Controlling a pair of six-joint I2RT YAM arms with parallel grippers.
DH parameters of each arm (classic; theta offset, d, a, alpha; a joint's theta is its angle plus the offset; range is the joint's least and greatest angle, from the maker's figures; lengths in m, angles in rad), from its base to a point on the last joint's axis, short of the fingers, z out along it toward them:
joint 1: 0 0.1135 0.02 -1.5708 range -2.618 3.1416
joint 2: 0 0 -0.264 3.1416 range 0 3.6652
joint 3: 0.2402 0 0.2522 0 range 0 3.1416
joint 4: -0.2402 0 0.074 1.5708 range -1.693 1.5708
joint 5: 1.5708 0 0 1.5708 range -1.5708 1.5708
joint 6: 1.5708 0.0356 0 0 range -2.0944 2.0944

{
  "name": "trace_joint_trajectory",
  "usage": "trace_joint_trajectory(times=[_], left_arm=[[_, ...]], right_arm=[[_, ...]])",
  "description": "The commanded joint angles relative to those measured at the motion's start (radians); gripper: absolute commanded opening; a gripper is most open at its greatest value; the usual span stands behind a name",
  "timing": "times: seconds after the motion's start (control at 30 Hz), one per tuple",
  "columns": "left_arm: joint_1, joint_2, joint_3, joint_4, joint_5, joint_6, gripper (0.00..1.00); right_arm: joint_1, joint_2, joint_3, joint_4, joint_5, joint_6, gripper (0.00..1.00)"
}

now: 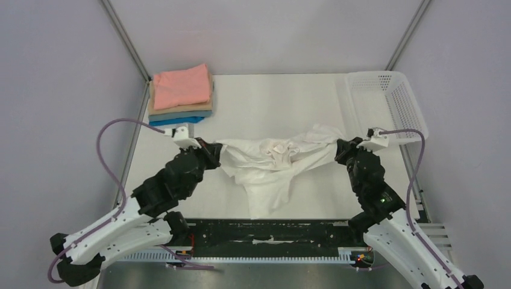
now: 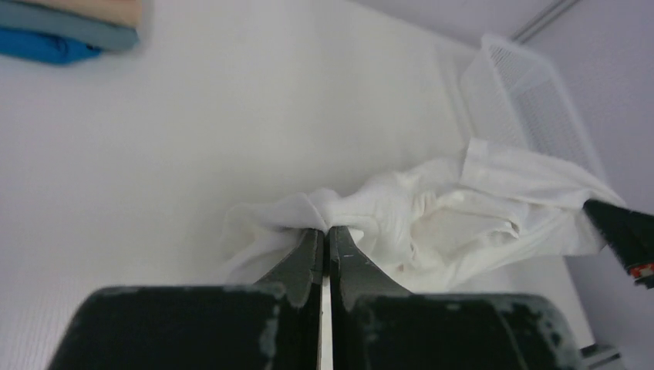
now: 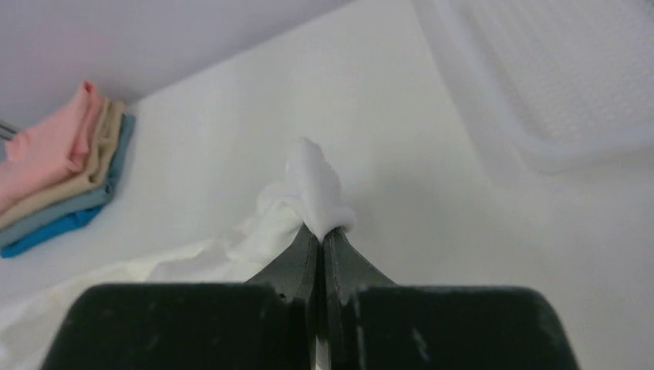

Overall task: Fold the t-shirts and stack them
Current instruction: Flatten out the tshirt

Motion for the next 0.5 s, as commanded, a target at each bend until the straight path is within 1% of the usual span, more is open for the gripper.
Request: trace_joint_trajectory(times=[0.0,0.13,0.2,0.3,0.47], left_arm=[[-0.003,-0.106,0.155,-0.021,-0.199,0.132,0.02],[-0.003,-0.175,0.272,-0.023,-0.214,0.204,0.02],[-0.001,-0.216,0.326,-0.030,-0.200,0.231,0.02],[-0.002,-0.283,0.369,-0.020,-0.134,0.274,0.02],[-0.002,-0.365,0.412,-0.021,-0.014,0.305,0.02]], right_arm=[[0.000,-0.034,0.195,0.028,0.087,-0.091,0.00],[0.000,-0.008,0.376,0.008,0.090,-0.189,0.00],[-0.001,0.005,0.480,-0.023,0.075,-0.226,0.00],[0.000,-0.001,0.579,-0.033,0.003,-0.277,0.00],[0.000,-0.023,0.679,-0.038,-0.096,-0.321,0.00]])
